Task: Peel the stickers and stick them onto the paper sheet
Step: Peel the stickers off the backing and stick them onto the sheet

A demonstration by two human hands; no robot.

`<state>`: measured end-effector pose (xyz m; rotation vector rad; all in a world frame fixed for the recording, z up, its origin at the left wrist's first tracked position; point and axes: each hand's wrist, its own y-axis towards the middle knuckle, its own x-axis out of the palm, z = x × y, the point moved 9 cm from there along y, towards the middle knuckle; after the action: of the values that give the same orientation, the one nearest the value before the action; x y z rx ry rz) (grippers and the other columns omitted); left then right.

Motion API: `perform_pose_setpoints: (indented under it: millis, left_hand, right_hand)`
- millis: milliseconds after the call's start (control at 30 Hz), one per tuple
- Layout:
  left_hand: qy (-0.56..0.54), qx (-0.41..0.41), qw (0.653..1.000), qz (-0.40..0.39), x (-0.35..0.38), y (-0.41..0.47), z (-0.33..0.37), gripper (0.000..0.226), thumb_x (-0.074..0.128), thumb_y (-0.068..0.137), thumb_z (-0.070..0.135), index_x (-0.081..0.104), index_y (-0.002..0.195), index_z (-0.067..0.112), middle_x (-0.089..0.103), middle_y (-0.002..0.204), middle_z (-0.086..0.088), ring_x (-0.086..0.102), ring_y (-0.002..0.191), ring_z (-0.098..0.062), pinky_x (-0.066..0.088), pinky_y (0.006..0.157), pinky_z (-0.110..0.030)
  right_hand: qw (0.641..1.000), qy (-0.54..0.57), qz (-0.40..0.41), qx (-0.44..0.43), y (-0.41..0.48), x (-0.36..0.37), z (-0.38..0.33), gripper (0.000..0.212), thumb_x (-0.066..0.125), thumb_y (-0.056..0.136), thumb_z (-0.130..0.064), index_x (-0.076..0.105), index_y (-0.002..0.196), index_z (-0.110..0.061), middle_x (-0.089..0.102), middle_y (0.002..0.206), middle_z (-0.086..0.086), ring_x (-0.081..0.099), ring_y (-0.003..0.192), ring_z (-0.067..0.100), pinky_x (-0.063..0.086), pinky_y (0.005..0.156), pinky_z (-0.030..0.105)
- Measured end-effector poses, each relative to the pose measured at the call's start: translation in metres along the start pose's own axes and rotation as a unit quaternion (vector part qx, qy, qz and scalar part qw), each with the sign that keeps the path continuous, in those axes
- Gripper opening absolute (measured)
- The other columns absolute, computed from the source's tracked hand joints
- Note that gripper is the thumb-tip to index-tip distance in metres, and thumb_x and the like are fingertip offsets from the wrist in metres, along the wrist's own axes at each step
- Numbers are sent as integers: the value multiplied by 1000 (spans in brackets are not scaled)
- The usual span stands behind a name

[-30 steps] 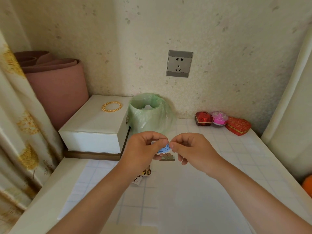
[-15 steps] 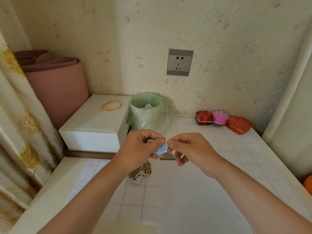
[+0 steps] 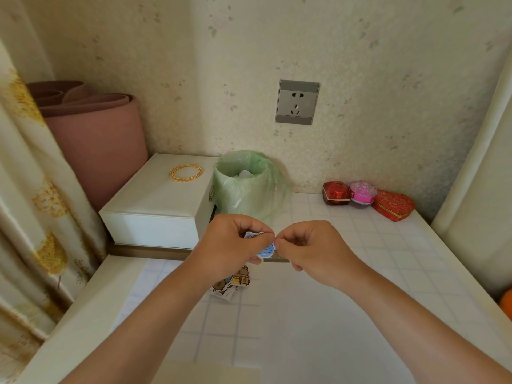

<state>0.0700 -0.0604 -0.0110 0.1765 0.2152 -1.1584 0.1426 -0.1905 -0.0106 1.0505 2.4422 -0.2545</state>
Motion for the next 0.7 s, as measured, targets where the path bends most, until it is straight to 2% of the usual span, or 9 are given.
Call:
perform_pose_setpoints:
  millis: [133,233,433,533,633,700]
  left_hand:
    - [2,3,1000,-8,2,0,1,6,74,87,13,79,86,14,74,79,2,73,76,-12,60,61,-25]
    - [6,7,1000,-9,2,0,2,6,74,87,13,79,86,15,75,81,2,73,78,-11,60,62,-26]
    - [4,7,1000,-13,1,-1,2,5,74,86,14,79,86,15,75,81,2,73,80,-11,61,63,-27]
    - [-3,16,1000,1,-2,0,2,8,75,86,15,78,85,23,74,80,8,71,79,-9,59,66,-23]
    - [111,88,986,83,-14,-3,10,15,78,82,29,71,93,37,67,87,20,61,81,1,47,69,-8]
    - [215,156,954,138,-15,-9,22,20,79,81,35,66,95,39,60,89,19,55,83,-2,41,68,-9]
  right_hand:
    - [998,-33,11,-46,-2,1,-10,22,64,93,-13,76,77,-22,59,51,-16,45,46,4,36,47,15]
    - [996,-53,15,-65,-3,1,-13,22,62,94,-13,77,81,-21,58,50,-20,47,45,3,34,47,12]
    - [995,-69,20,-75,-5,2,-16,23,61,94,-13,77,82,-25,60,54,-23,53,48,2,40,48,16]
    - [999,-4,23,-48,-4,1,-13,23,61,95,-12,78,81,-19,66,59,-9,56,51,2,53,54,21]
    - [998,54,31,-8,-2,-1,-6,24,61,95,-11,77,78,-16,66,59,-3,53,48,5,58,56,31]
    - [997,65,43,0,-2,-1,-4,24,61,95,-11,77,78,-15,68,62,-3,52,47,7,58,57,33]
